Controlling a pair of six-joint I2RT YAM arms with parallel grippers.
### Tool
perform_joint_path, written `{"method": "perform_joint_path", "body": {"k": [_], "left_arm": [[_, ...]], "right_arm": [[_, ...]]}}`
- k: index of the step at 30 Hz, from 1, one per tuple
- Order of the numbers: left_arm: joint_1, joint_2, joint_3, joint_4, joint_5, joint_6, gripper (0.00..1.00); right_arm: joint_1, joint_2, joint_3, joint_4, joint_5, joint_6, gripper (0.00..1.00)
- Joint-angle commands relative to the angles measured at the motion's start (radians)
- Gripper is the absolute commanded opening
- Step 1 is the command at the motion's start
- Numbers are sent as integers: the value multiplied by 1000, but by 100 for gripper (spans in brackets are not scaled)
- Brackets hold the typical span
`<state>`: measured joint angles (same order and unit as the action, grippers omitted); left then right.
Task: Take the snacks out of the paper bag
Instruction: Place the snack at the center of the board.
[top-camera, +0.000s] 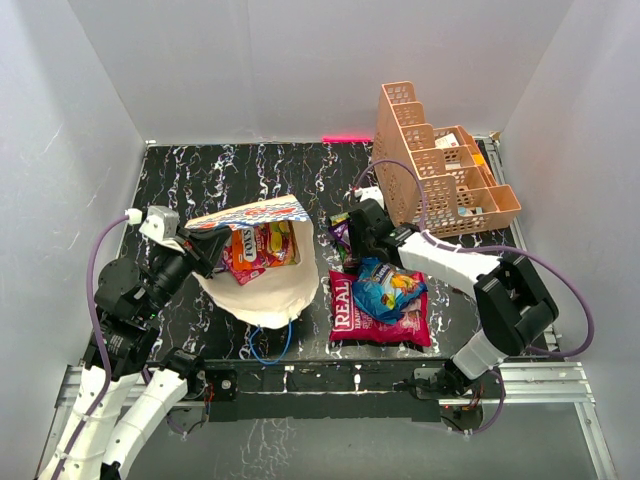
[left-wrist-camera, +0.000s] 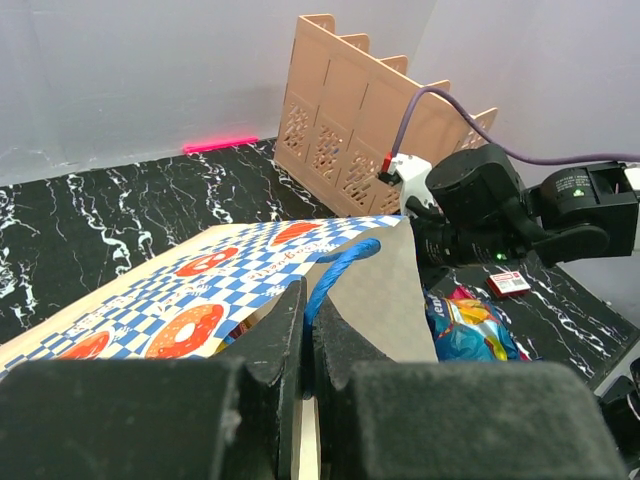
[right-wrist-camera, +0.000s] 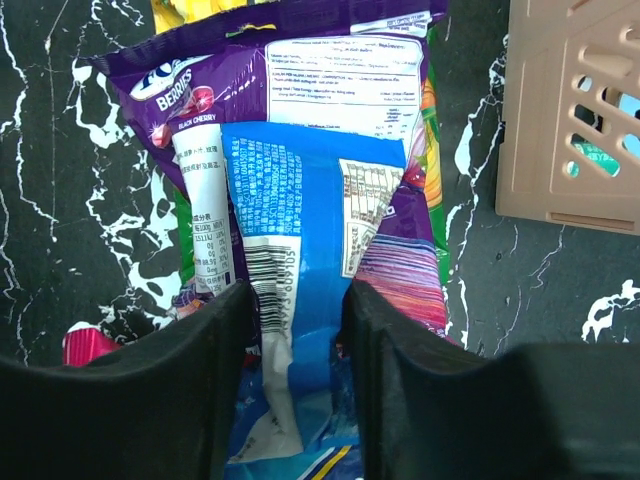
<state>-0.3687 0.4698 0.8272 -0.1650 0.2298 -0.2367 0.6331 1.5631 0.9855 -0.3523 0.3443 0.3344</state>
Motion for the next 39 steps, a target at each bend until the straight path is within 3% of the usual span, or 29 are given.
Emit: {"method": "perform_joint_path", "body": {"k": [1,6,11,17,21,28,34,39], "left_arm": [[-2,-4,27,19,29,-8,0],[-2,-8,12,37,26,-13,0],[-3,-1,13,40,30,-4,0],[-3,2,1,50,26,-6,0],[-3,0,1,41,24,-4,0],[-2,5,11,31,21,-15,0],[-2,1,18,10,20,-10,0],[-2,-7,18,1,15,0,0]], "right_arm": [[-5,-75,85,-29,-27,14,57],[-3,-207,84,-97,-89,18,63],[-3,-388,-42,-83,-245,19,64],[30,-636,-172,66,-499,-69,65],[139,-696,-174,187,-572,-119,71],[483,-438,27,181,-336,-339,75],[535,-205,180,185,-285,-518,78],[572,-61,224,239,-254,-696,95]]}}
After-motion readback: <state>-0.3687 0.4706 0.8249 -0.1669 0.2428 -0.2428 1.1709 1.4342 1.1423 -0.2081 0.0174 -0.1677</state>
